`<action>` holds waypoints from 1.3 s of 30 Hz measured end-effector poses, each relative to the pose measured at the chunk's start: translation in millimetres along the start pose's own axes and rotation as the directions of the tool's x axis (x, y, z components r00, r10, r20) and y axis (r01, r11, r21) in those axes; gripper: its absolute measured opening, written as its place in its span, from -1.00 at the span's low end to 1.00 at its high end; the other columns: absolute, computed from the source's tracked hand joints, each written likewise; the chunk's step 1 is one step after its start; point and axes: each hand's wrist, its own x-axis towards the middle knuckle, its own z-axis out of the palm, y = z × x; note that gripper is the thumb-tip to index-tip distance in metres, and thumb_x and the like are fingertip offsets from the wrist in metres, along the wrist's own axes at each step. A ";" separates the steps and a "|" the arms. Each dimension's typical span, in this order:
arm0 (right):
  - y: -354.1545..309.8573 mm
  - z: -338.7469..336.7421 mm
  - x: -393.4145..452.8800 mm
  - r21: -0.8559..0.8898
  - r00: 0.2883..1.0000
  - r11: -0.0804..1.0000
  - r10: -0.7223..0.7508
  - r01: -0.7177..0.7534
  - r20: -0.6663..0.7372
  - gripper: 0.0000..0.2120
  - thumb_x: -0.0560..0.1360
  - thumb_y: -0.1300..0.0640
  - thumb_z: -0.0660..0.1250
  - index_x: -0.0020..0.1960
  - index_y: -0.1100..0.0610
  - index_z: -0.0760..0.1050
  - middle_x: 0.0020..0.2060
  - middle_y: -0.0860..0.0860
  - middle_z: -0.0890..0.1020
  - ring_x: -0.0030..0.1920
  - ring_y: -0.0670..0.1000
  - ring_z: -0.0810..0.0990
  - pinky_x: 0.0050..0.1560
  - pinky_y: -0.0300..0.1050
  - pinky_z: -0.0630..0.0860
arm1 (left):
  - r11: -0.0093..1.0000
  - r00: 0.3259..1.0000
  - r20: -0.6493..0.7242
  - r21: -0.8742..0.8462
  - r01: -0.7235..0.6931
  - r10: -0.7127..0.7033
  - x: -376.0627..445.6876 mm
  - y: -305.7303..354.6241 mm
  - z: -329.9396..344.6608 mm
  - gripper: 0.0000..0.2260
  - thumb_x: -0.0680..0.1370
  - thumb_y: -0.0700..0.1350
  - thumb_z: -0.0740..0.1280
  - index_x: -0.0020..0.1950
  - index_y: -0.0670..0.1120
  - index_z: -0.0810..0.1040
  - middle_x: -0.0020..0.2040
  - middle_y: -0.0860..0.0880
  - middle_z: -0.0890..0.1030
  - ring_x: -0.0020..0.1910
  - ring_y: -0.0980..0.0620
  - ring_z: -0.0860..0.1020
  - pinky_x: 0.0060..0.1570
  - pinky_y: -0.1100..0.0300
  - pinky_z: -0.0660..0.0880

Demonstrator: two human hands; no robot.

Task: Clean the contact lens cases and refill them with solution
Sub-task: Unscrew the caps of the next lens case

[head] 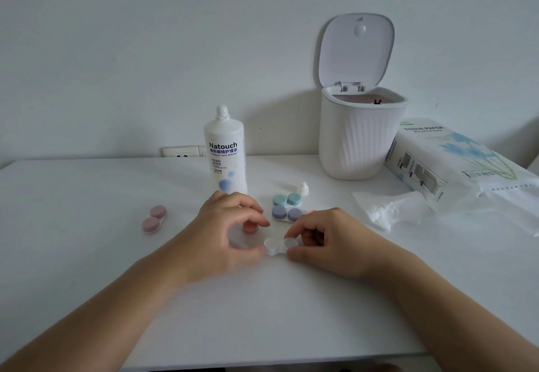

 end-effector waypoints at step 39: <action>55.0 -97.6 -19.4 -0.519 0.899 0.735 0.335 -0.437 -0.283 -0.87 0.51 -0.14 0.34 -0.09 -0.14 0.63 -0.19 -0.17 0.68 -0.12 -0.04 0.62 -0.16 -0.12 0.52 | 0.963 0.983 -0.008 -0.204 0.177 -0.183 10.2 4.5 3.7 -0.81 0.42 0.03 0.58 -0.07 0.27 0.65 -0.06 0.20 0.60 -0.01 0.14 0.45 -0.06 0.41 0.33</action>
